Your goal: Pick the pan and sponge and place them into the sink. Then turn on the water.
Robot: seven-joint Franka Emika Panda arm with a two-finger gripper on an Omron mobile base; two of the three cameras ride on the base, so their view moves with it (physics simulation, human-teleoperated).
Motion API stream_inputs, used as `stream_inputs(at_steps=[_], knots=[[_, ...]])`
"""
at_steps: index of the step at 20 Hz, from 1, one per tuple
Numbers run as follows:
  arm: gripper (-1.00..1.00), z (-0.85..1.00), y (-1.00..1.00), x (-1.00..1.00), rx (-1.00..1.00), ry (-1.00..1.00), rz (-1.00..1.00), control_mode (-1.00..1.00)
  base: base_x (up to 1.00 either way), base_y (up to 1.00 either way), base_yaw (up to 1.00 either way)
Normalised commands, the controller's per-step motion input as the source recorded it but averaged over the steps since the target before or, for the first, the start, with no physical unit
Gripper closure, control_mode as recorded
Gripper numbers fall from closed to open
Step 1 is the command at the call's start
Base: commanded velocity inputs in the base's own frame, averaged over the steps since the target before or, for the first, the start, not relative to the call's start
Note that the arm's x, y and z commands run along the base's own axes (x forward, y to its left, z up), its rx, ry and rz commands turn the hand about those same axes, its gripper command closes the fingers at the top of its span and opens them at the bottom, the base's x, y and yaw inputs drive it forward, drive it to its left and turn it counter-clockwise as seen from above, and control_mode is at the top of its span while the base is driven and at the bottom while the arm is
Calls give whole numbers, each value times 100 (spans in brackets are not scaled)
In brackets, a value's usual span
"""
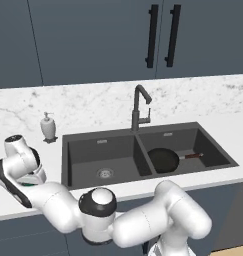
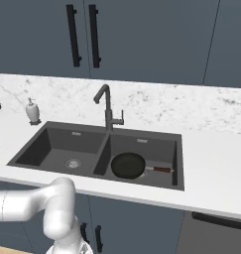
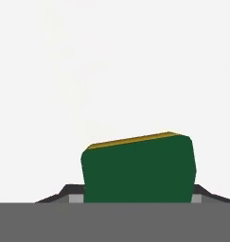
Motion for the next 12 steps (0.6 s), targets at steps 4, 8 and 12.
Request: stream_inputs(at_steps=[4, 8, 12], knots=[[100, 2, -28, -41, 12, -9, 1, -100, 0, 0, 0], [100, 45, -52, -20, 14, 1, -6, -100, 0, 0, 0], [100, 39, -63, 0, 3, -7, -6, -100, 0, 0, 0]])
